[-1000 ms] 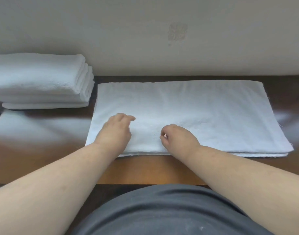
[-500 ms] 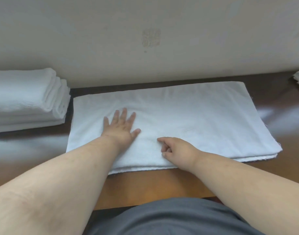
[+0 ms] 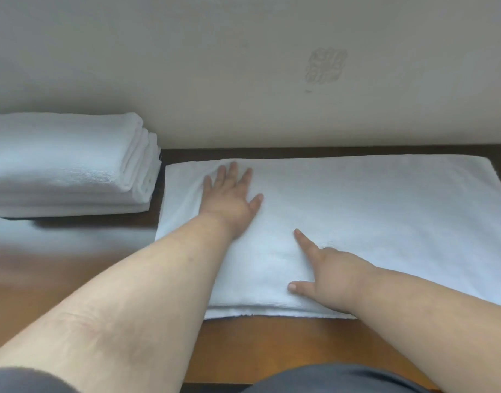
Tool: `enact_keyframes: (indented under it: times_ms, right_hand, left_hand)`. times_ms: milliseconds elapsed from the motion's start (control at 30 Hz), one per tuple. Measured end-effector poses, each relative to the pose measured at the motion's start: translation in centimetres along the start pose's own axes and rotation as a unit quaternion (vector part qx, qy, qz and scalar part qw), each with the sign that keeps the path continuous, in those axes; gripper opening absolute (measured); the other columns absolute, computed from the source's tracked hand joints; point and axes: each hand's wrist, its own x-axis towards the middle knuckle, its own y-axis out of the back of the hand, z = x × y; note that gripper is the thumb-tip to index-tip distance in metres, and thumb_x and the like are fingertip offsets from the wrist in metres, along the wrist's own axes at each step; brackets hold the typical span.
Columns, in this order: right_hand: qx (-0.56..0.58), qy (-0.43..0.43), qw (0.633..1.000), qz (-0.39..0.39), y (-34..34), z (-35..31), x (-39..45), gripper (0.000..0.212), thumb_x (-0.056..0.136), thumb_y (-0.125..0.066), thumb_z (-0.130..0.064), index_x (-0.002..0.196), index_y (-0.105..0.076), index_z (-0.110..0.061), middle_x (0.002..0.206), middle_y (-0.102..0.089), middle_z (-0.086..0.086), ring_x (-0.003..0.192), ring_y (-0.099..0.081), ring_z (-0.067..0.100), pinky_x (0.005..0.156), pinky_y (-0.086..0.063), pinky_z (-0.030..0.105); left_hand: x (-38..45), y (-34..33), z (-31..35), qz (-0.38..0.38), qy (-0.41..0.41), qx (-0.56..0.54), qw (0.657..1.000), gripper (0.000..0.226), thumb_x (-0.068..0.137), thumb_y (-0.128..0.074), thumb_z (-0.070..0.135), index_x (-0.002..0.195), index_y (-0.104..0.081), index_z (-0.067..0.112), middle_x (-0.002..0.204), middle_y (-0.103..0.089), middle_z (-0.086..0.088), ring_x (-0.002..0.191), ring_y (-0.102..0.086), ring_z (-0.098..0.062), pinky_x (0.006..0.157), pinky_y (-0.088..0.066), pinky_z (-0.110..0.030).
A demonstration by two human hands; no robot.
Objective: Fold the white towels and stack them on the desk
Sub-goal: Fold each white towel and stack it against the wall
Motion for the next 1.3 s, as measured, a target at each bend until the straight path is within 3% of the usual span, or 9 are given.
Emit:
enact_keyframes:
  times_ms: [133, 267, 367, 467, 567, 800, 933, 1133, 1300]
  right_hand:
    - [-0.033, -0.027, 0.999, -0.003, 0.1, -0.8, 0.3, 0.101, 0.084, -0.047, -0.074, 0.146, 0.027, -0.045, 0.127, -0.049, 0.005, 0.095, -0.058, 0.023, 0.079, -0.048, 0.036]
    - [-0.064, -0.046, 0.997, -0.019, 0.3, -1.6, 0.4, 0.101, 0.085, -0.046, -0.073, 0.147, 0.027, -0.04, 0.109, -0.05, 0.001, 0.086, -0.053, 0.02, 0.071, -0.046, 0.035]
    - [-0.16, -0.062, 0.985, 0.017, 1.0, -3.0, 0.3, 0.103, 0.083, -0.045, -0.075, 0.154, 0.015, -0.028, 0.119, -0.048, 0.002, 0.107, -0.048, 0.023, 0.073, -0.042, 0.036]
    - [-0.211, -0.011, 0.976, 0.057, 1.0, -4.2, 0.4, 0.096, 0.088, -0.049, -0.065, 0.155, 0.006, -0.023, 0.157, -0.01, 0.008, 0.137, -0.02, 0.034, 0.099, -0.037, 0.048]
    - [-0.128, 0.014, 0.991, -0.022, 0.4, -3.9, 0.3, 0.085, 0.097, -0.046, -0.048, 0.15, 0.021, -0.039, 0.159, 0.03, -0.001, 0.147, 0.019, 0.034, 0.116, -0.013, 0.06]
    - [-0.1, 0.007, 0.995, -0.007, -0.8, -3.7, 0.5, 0.1, 0.083, -0.045, -0.071, 0.145, 0.028, -0.043, 0.154, 0.039, -0.004, 0.143, 0.031, 0.033, 0.115, 0.002, 0.064]
    - [-0.099, -0.002, 0.995, -0.001, -0.7, -3.7, 0.6, 0.106, 0.078, -0.049, -0.076, 0.147, 0.025, -0.043, 0.156, 0.036, -0.005, 0.144, 0.03, 0.033, 0.115, 0.0, 0.064]
    - [-0.018, 0.022, 0.998, 0.056, -0.8, -2.7, -0.8, 0.102, 0.083, -0.059, -0.06, 0.154, 0.009, -0.035, 0.162, 0.022, -0.003, 0.148, 0.021, 0.023, 0.12, -0.001, 0.053]
    - [0.034, -0.019, 0.996, 0.074, -1.9, -1.0, -3.0, 0.093, 0.09, -0.055, -0.049, 0.156, 0.006, -0.027, 0.163, 0.019, -0.001, 0.149, 0.016, 0.023, 0.122, -0.006, 0.041]
  left_hand:
    - [1.9, 1.0, -5.9, -0.002, 0.07, 0.015, 0.997, 0.072, 0.092, -0.009, 0.064, 0.153, 0.008, 0.031, 0.163, 0.009, -0.007, 0.149, 0.01, -0.028, 0.119, 0.004, -0.048]
    - [1.5, 1.6, -4.6, 0.012, 0.12, -0.001, 0.993, 0.065, 0.1, -0.019, 0.048, 0.154, 0.009, 0.024, 0.162, 0.009, -0.015, 0.148, 0.005, -0.035, 0.119, -0.002, -0.05]
    - [-2.4, 0.4, -0.5, 0.014, 0.045, -0.038, 0.998, 0.069, 0.099, -0.023, 0.049, 0.154, 0.011, 0.025, 0.162, 0.009, -0.011, 0.149, 0.004, -0.032, 0.118, -0.003, -0.049]
    - [-5.0, -0.9, -1.2, -0.015, 0.079, -0.014, 0.997, 0.08, 0.089, -0.011, 0.068, 0.152, 0.014, 0.027, 0.162, 0.011, -0.012, 0.148, 0.012, -0.033, 0.116, 0.004, -0.053]
    - [-3.4, -0.2, -4.9, -0.023, 0.116, -0.017, 0.993, 0.091, 0.084, -0.012, 0.078, 0.153, 0.013, 0.023, 0.161, 0.015, -0.013, 0.147, 0.015, -0.031, 0.117, 0.007, -0.05]
    - [-2.8, 1.0, -5.4, -0.065, 0.149, -0.033, 0.986, 0.08, 0.093, -0.019, 0.067, 0.154, 0.011, 0.025, 0.161, 0.016, -0.015, 0.147, 0.013, -0.034, 0.119, 0.004, -0.05]
    - [-10.3, -1.2, -2.4, -0.016, -0.015, -0.052, 0.998, 0.066, 0.094, -0.016, 0.057, 0.154, -0.002, 0.034, 0.163, 0.007, -0.003, 0.149, 0.009, -0.024, 0.119, 0.005, -0.046]
    - [-15.1, -0.5, -4.3, -0.114, 0.037, 0.055, 0.991, 0.067, 0.094, -0.018, 0.051, 0.151, 0.014, 0.035, 0.161, 0.018, -0.001, 0.146, 0.017, -0.031, 0.115, -0.003, -0.06]
    - [-12.8, 2.7, 1.9, -0.182, -0.136, 0.051, 0.973, 0.074, 0.091, -0.032, 0.015, 0.153, 0.004, 0.035, 0.162, 0.012, 0.002, 0.149, 0.01, -0.022, 0.119, -0.006, -0.049]
